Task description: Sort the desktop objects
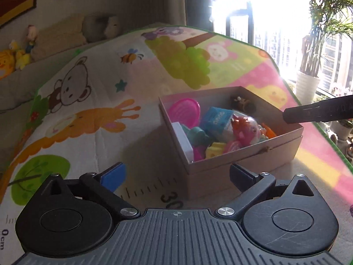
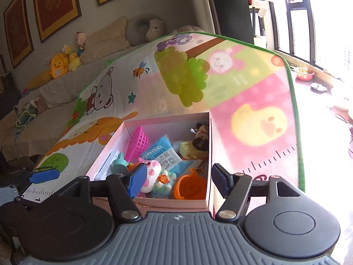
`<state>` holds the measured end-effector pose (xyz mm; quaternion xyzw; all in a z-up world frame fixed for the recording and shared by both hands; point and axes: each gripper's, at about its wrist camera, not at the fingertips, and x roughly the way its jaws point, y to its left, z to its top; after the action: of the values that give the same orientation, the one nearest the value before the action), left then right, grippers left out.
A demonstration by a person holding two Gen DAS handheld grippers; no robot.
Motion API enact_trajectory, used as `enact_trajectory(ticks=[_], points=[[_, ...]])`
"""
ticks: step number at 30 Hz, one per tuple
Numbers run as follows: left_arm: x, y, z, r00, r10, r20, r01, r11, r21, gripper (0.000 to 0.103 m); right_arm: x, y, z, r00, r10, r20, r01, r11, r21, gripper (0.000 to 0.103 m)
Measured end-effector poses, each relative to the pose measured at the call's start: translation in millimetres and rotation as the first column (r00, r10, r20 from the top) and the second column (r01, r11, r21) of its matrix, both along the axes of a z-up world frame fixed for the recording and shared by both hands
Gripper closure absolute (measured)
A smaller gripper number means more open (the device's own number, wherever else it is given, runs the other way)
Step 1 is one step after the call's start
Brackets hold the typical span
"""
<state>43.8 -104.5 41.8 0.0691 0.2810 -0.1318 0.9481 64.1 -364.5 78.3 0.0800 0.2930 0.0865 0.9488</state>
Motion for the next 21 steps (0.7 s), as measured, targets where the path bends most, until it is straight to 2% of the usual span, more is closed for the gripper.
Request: enact_trajectory(ticks=[3,6,9,12,13,16,18,21], points=[[-13,19,-14,0.998,0.065,-0.022,-0.065,0.998,0.017,0.000,-29,22,-14,1.000,0.013,0.018,-0.013,0.999,-0.030,0.015],[-16,38,-24,0.989,0.138,-0.059,-0.138,0.990,0.000,0.000,-45,49,-29,1.000,0.020,-0.006,-0.021,0.998,-0.052,0.001],[-14,51,-29,0.977,0.203,-0.061,-0.204,0.979,-0.001,0.000,-42,75,-47,0.997,0.014,-0.070,-0.019,0.997,-0.072,0.000],[-9,56,-38,0.975,0.218,-0.032,-0.216,0.975,0.046,0.000,-36,96,-62,0.995,-0.005,-0.100,-0.008,0.992,-0.128,0.000],[-5,57,-42,0.972,0.229,-0.045,-0.227,0.972,0.054,0.000,-34,101,-67,0.994,-0.013,-0.107,-0.003,0.988,-0.153,0.000],[2,61,-44,0.970,0.225,-0.095,-0.223,0.974,0.026,0.000,-24,111,-77,0.987,-0.041,-0.156,0.007,0.976,-0.216,0.000],[2,65,-46,0.967,0.226,-0.114,-0.228,0.974,-0.002,0.000,-21,114,-77,0.987,-0.075,-0.145,0.038,0.970,-0.241,0.000],[1,66,-47,0.967,0.227,-0.118,-0.230,0.973,-0.014,0.000,-13,114,-79,0.985,-0.095,-0.146,0.060,0.973,-0.223,0.000]])
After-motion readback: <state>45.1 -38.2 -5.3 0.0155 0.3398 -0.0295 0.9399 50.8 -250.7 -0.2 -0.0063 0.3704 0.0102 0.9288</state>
